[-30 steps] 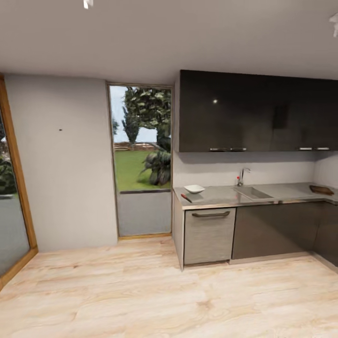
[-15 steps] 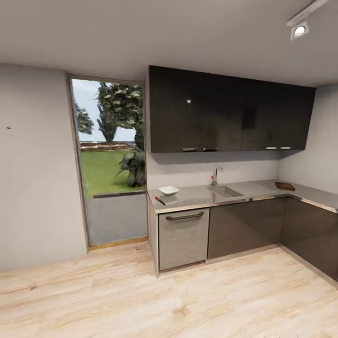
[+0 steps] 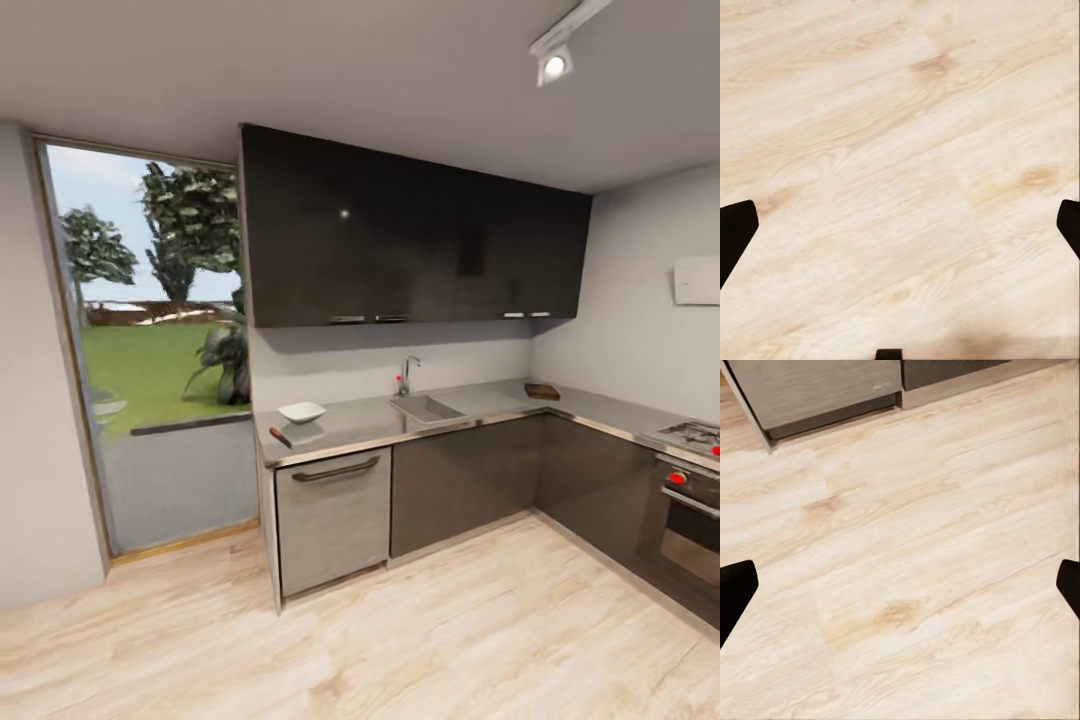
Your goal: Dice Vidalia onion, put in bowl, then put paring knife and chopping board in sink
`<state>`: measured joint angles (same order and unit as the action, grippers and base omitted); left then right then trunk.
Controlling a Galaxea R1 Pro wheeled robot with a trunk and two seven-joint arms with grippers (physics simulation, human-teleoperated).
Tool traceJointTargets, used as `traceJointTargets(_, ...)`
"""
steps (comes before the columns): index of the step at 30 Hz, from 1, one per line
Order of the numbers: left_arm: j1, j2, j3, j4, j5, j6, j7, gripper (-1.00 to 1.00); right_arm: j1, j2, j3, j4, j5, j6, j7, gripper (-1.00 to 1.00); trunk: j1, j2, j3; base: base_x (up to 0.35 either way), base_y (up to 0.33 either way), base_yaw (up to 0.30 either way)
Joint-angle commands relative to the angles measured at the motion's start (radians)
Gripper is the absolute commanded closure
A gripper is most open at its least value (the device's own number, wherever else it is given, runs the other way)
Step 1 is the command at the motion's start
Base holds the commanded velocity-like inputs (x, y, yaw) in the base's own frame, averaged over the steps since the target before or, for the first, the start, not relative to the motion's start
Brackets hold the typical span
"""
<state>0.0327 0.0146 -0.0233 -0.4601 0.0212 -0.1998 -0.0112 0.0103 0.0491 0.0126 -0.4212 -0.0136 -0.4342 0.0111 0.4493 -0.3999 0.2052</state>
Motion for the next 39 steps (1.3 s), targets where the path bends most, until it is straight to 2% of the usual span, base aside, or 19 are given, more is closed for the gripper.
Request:
traceJointTargets(1, 0.001, 0.001, -0.002, -0.002, 0.002, -0.001, -0.001, -1.0, 0.0, 0.0, 0.001, -0.001, -0.002, -0.001, 0.001, -1.0, 0.001, 0.0, 0.0, 0.236, -0.227, -0.28)
traceJointTargets(17, 0.001, 0.001, -0.003, -0.002, 0.002, -0.001, -0.001, -1.0, 0.0, 0.0, 0.0, -0.001, -0.002, -0.001, 0.0, -1.0, 0.001, 0.0, -0.001, 0.235, -0.227, -0.277)
traceJointTargets(39, 0.001, 0.001, -0.003, -0.003, 0.002, -0.001, -0.001, -1.0, 0.0, 0.0, 0.0, -0.001, -0.002, -0.001, 0.0, -1.0, 0.001, 0.0, -0.029, 0.236, -0.227, -0.177)
